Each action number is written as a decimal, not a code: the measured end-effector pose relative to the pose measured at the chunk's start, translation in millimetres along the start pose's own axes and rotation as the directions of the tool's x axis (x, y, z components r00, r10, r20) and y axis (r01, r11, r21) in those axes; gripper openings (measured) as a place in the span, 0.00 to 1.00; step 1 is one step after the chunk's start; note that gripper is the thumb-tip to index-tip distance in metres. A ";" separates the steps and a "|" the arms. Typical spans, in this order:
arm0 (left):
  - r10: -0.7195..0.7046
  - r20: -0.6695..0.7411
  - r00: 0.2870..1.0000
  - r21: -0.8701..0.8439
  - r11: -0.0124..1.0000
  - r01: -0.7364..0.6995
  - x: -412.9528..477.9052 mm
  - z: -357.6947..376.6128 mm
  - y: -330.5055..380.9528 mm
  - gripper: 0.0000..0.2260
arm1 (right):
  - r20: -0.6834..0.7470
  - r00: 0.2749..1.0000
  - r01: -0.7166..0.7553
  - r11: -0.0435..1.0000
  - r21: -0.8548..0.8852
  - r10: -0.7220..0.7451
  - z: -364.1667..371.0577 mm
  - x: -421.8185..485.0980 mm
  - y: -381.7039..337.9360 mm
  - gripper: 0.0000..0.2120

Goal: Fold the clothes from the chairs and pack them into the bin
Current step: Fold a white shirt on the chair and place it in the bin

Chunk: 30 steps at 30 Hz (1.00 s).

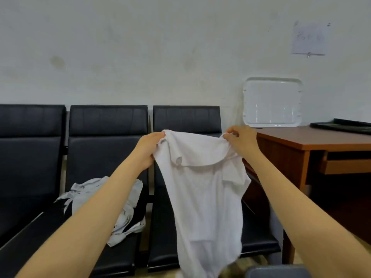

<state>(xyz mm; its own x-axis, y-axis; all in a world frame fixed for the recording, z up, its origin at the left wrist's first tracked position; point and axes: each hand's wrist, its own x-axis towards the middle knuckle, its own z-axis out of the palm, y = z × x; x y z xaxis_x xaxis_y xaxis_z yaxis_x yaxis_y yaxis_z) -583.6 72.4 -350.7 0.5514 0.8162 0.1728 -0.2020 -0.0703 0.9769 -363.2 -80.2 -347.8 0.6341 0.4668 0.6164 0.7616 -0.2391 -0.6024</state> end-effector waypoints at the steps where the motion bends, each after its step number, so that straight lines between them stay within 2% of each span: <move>1: -0.004 -0.013 1.000 0.039 0.999 0.005 2.8 -2.2 -1.5 0.06 | 0.030 1.000 -0.008 1.000 -0.010 0.008 1.0 -0.2 1.1 0.03; 3: -0.006 -0.027 1.000 0.127 0.992 0.009 8.7 -5.3 -12.6 0.05 | 0.087 0.995 -0.034 0.998 -0.061 0.039 8.1 -3.0 8.3 0.05; 6: -0.013 -0.046 0.999 0.228 0.973 0.024 22.5 -7.1 -39.6 0.06 | 0.088 0.993 -0.075 0.995 -0.071 0.081 26.0 -4.0 26.5 0.05; 11: -0.081 -0.059 0.995 0.202 0.975 0.091 79.3 -6.6 -81.2 0.07 | 0.082 0.986 -0.146 0.988 0.045 0.142 71.1 18.5 60.3 0.04; 14: -0.085 -0.119 0.989 0.136 0.986 0.101 138.8 -1.3 -104.7 0.06 | 0.135 0.973 -0.203 0.972 0.116 0.187 117.0 52.6 79.8 0.07; 15: -0.092 -0.114 0.989 0.138 0.985 0.107 159.4 2.5 -117.5 0.09 | 0.197 0.961 -0.221 0.966 0.131 0.193 137.2 60.9 87.1 0.11; 16: -0.114 -0.109 0.987 0.201 0.970 0.135 177.5 7.2 -136.0 0.19 | 0.285 0.941 -0.229 0.963 0.140 0.183 161.1 66.1 98.3 0.18; 17: -0.145 -0.122 0.982 0.357 0.917 0.180 189.4 11.9 -161.5 0.27 | 0.385 0.907 -0.236 0.964 0.126 0.172 185.2 64.8 110.0 0.26; 18: -0.152 -0.130 0.980 0.565 0.801 0.199 191.0 16.9 -189.5 0.32 | 0.477 0.863 -0.239 0.967 0.089 0.169 210.2 57.5 124.9 0.32; 19: -0.105 -0.113 0.988 0.748 0.645 0.154 185.7 20.1 -223.7 0.33 | 0.552 0.817 -0.210 0.978 0.018 0.166 234.0 43.0 141.2 0.34; 20: -0.041 -0.022 0.999 0.862 0.506 0.040 173.4 22.4 -258.6 0.32 | 0.599 0.786 -0.150 0.987 -0.056 0.153 255.8 23.5 160.0 0.33; 21: -0.016 0.139 0.990 0.904 0.411 -0.120 160.1 22.3 -293.0 0.30 | 0.617 0.775 -0.068 0.989 -0.132 0.136 272.5 1.1 177.5 0.31; 22: -0.069 0.305 0.950 0.900 0.348 -0.264 144.2 20.9 -322.0 0.28 | 0.625 0.771 0.008 0.980 -0.200 0.121 285.8 -20.9 195.9 0.30; 23: -0.178 0.407 0.896 0.887 0.314 -0.340 131.2 17.7 -345.8 0.25 | 0.638 0.755 0.034 0.963 -0.269 0.152 293.4 -41.5 210.4 0.29; 24: -0.291 0.437 0.851 0.888 0.287 -0.358 119.4 15.4 -361.7 0.23 | 0.661 0.720 0.029 0.943 -0.331 0.210 297.9 -58.9 224.1 0.28; 25: -0.365 0.421 0.831 0.905 0.240 -0.353 112.8 12.8 -372.0 0.23 | 0.679 0.687 0.017 0.929 -0.370 0.258 299.0 -72.6 235.4 0.27; 26: -0.382 0.382 0.842 0.924 0.180 -0.338 110.4 12.4 -374.6 0.23 | 0.685 0.673 0.008 0.922 -0.386 0.281 298.4 -81.3 245.1 0.26; 27: -0.356 0.332 0.873 0.943 0.095 -0.320 112.0 13.2 -373.4 0.24 | 0.674 0.686 0.005 0.924 -0.383 0.275 296.5 -85.6 251.5 0.26; 30: -0.285 0.142 0.948 0.946 -0.244 -0.216 130.5 13.3 -357.5 0.23 | 0.567 0.795 0.025 0.923 -0.383 0.214 291.8 -79.5 259.9 0.23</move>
<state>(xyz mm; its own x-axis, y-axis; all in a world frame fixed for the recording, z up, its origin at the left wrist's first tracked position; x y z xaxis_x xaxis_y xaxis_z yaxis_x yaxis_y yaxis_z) -428.6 196.4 -675.8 0.6955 0.7119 -0.0969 0.6958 -0.7010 -0.1562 -254.7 68.9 -701.4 0.5914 0.8030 0.0733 0.7701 -0.5356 -0.3465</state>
